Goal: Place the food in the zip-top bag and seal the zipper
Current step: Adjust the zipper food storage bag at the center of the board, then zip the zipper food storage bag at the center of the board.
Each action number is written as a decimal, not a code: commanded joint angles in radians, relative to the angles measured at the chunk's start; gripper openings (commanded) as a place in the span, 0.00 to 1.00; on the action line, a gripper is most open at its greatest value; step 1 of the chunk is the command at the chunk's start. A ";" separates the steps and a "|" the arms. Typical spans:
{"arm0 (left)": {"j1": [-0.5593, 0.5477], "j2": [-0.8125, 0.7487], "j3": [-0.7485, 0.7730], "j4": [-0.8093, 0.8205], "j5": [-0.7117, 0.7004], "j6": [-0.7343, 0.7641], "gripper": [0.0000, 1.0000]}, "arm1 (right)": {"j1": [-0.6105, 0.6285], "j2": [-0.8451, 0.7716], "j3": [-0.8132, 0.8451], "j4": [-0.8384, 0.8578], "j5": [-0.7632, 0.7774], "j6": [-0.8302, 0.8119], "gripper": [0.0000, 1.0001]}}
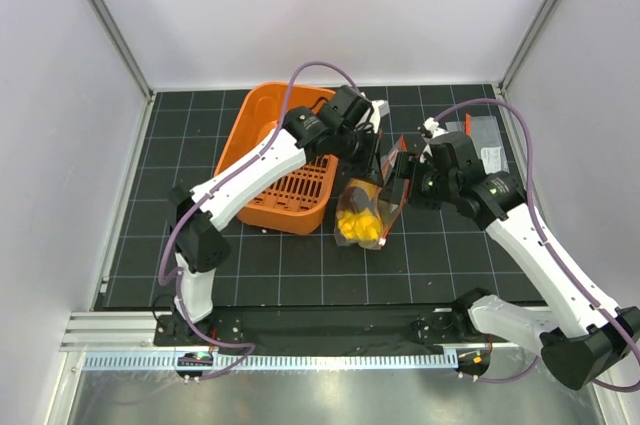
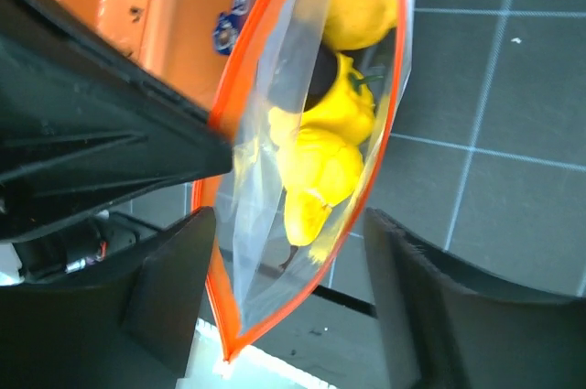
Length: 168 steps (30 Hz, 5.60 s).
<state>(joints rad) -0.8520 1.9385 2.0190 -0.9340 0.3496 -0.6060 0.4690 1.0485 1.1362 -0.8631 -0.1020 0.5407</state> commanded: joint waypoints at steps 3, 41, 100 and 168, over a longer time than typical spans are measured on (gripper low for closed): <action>0.007 0.005 0.069 0.057 0.028 -0.015 0.00 | -0.003 -0.028 -0.012 0.079 -0.097 -0.019 0.78; -0.012 -0.469 -0.443 0.343 -0.126 0.061 0.84 | -0.001 0.122 0.177 0.000 0.189 0.246 0.01; -0.150 -0.323 -0.660 0.963 -0.472 0.566 0.00 | -0.021 0.237 0.452 -0.378 0.019 0.752 0.48; -0.286 -0.348 -0.502 0.804 -0.451 0.726 0.54 | -0.207 0.258 0.504 -0.435 -0.025 0.742 0.01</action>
<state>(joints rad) -1.1374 1.5669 1.4670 -0.1478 -0.1226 0.1139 0.2642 1.3094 1.6028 -1.2690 -0.1028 1.2800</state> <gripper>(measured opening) 0.546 0.175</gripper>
